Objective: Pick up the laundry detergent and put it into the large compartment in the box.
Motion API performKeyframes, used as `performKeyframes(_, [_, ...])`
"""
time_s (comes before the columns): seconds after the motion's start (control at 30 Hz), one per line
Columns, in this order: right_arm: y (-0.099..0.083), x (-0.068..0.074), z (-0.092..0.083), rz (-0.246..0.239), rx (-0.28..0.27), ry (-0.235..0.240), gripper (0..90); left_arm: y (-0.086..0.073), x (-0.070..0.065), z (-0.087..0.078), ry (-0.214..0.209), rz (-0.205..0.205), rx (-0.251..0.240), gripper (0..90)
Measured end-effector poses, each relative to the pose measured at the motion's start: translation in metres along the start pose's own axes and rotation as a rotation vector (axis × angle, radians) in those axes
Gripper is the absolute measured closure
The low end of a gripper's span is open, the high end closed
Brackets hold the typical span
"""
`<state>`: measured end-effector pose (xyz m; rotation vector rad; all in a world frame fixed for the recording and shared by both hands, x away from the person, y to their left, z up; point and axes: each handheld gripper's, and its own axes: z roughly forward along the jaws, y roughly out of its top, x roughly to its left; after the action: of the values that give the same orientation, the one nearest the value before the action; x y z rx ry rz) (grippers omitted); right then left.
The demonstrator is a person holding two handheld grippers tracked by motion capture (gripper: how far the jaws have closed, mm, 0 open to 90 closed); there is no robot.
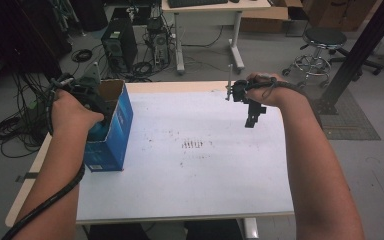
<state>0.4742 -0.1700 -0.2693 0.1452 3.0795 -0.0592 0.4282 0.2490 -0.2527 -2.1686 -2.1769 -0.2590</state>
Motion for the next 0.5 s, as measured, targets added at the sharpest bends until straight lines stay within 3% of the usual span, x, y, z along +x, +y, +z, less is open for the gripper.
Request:
performKeyframes(0.2, [-0.001,0.001,-0.001,-0.001,-0.002,0.000,4.1,-0.002,0.002,-0.008,-0.006,0.006,-0.010,15.4])
performKeyframes(0.5, [-0.001,0.002,-0.002,0.000,-0.003,-0.002,4.1,-0.006,-0.005,-0.025,0.008,0.075,-0.045,6.1])
